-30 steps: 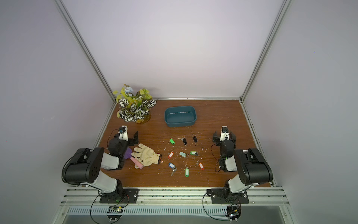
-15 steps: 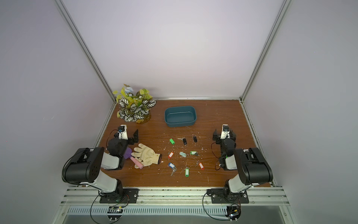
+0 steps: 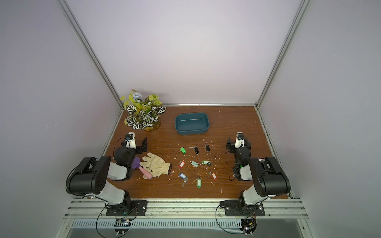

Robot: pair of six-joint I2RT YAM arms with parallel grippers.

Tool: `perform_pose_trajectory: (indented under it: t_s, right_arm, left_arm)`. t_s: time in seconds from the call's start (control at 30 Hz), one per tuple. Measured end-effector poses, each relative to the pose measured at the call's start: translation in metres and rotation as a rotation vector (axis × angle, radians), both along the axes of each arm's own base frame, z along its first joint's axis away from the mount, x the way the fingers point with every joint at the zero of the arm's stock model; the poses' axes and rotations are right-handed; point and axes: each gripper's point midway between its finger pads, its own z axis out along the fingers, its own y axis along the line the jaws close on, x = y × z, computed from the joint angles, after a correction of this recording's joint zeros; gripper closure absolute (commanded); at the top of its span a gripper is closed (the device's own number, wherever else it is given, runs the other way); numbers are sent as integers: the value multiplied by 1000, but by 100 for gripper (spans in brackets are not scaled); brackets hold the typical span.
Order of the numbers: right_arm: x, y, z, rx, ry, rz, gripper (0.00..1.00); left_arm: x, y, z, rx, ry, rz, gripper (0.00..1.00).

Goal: Take the keys out of the storage box
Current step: Reset both arms

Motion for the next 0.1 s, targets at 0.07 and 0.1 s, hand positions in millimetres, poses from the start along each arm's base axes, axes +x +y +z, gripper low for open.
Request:
perform_pose_trajectory:
  t_s: [0.07, 0.1]
  right_arm:
    - [0, 0, 0, 0, 0, 0, 0]
    - [0, 0, 0, 0, 0, 0, 0]
  left_arm:
    - [0, 0, 0, 0, 0, 2, 0]
    - [0, 0, 0, 1, 0, 2, 0]
